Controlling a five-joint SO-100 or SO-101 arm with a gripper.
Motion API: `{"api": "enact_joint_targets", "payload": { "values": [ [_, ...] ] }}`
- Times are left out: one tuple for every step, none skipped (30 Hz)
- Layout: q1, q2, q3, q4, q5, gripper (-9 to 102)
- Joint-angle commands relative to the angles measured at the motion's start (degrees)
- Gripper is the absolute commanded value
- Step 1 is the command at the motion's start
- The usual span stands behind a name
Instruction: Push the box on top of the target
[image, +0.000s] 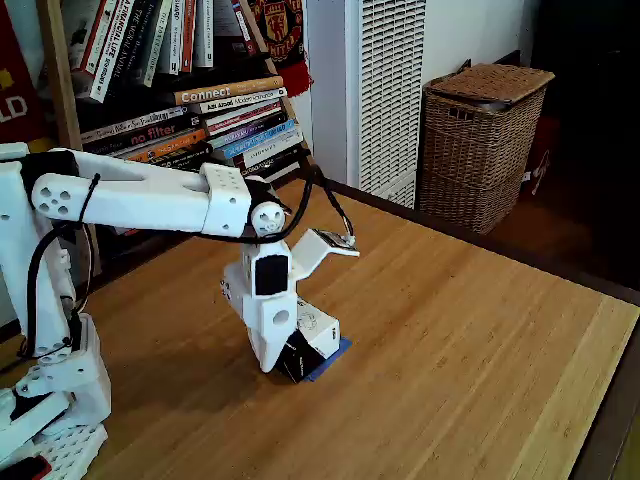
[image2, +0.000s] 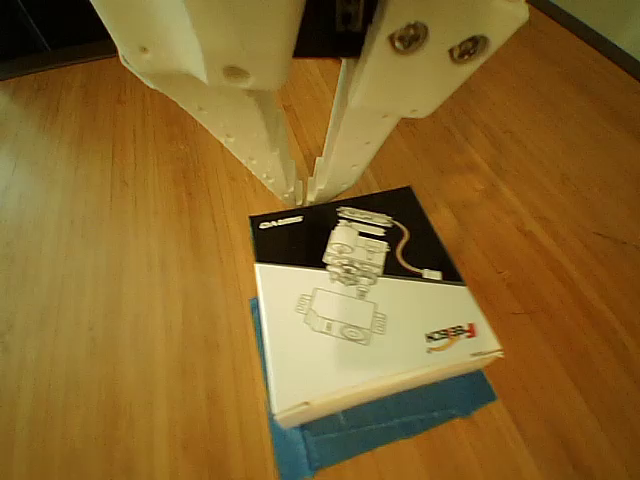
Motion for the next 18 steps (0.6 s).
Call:
{"api": "enact_joint_targets", "payload": {
  "values": [
    [-1.05, 1.58, -0.88, 0.18, -0.09, 0],
    [-1.32, 1.49, -0.97, 0.18, -0.09, 0],
    [-1.58, 1.49, -1.05, 0.18, 0.00, 0],
    [-1.85, 1.49, -0.97, 0.18, 0.09, 0],
    [-2.02, 1.49, -0.97, 0.18, 0.26, 0],
    [-2.29, 1.41, -1.05, 0.18, 0.35, 0],
    [-2.37, 1.41, -1.05, 0.18, 0.53, 0],
    [-2.55, 1.41, -1.14, 0.26, 0.62, 0],
    [-2.64, 1.32, -1.14, 0.35, 0.62, 0],
    [-2.72, 1.23, -1.14, 0.35, 0.70, 0],
    [-2.72, 1.14, -1.23, 0.35, 0.79, 0],
    [-2.81, 1.05, -1.41, 0.35, 0.88, 0],
    [-2.81, 1.05, -1.49, 0.35, 0.88, 0],
    [-2.90, 0.97, -1.49, 0.26, 0.88, 0],
    [-2.90, 0.97, -1.58, 0.26, 0.88, 0],
    [-2.90, 0.88, -1.76, 0.18, 0.88, 0],
    [-2.90, 0.79, -1.85, 0.18, 0.88, 0],
    [-2.90, 0.62, -1.93, 0.18, 0.88, 0]
  ]
}}
